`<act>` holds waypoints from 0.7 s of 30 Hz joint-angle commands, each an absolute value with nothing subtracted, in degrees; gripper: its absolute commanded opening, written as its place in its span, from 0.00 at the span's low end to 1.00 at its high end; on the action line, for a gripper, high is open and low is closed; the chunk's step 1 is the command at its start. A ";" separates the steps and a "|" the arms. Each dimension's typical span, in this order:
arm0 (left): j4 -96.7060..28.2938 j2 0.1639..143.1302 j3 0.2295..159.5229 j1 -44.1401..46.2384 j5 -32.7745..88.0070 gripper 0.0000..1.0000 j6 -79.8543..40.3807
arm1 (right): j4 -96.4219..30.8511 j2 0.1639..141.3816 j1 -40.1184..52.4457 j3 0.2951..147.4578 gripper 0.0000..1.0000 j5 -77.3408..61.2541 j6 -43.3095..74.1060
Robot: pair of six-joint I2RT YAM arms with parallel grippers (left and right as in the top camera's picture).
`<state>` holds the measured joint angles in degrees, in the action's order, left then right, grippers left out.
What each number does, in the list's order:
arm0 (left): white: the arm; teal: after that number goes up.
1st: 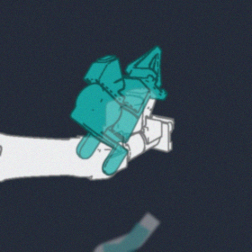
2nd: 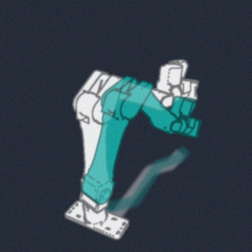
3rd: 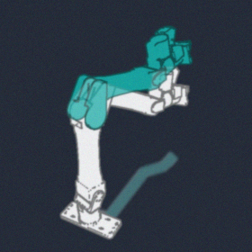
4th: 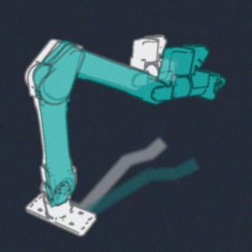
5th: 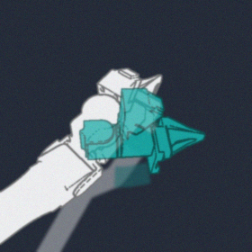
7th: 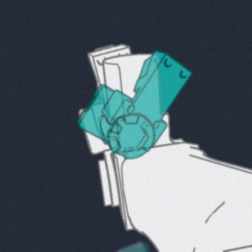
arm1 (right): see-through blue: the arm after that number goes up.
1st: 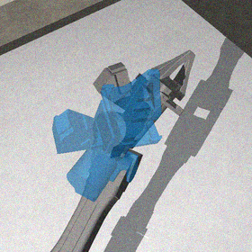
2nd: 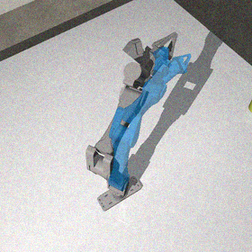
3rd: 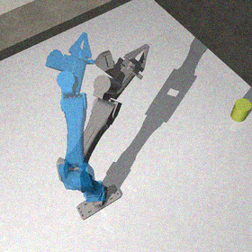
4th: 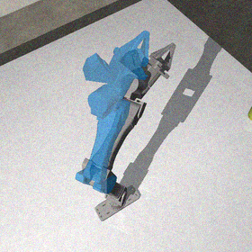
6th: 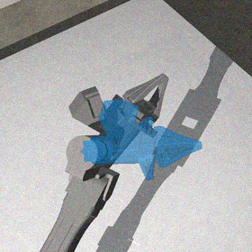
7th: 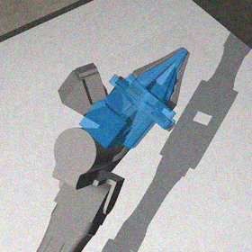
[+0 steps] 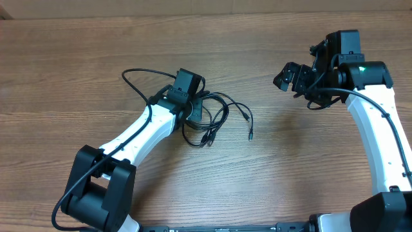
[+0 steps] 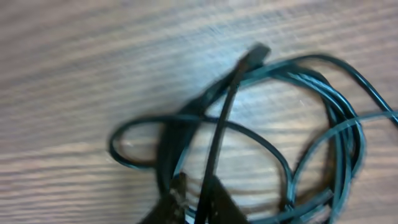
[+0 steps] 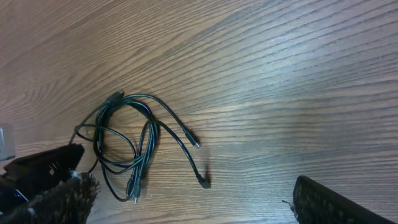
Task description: Untangle cables
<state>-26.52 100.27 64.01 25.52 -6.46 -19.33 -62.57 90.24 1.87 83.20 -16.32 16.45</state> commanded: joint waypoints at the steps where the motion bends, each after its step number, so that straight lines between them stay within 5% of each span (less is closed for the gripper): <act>1: -25.80 100.51 63.83 25.47 -12.84 0.04 -19.27 | -62.28 90.04 1.58 84.62 1.00 -16.62 16.49; 21: -40.99 100.51 63.77 8.34 -18.63 0.04 -32.60 | -62.28 90.04 1.58 84.62 1.00 -16.62 16.49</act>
<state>-39.16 100.31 63.99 11.05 -18.26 -30.83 -62.59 90.24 1.87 83.20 -16.32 16.45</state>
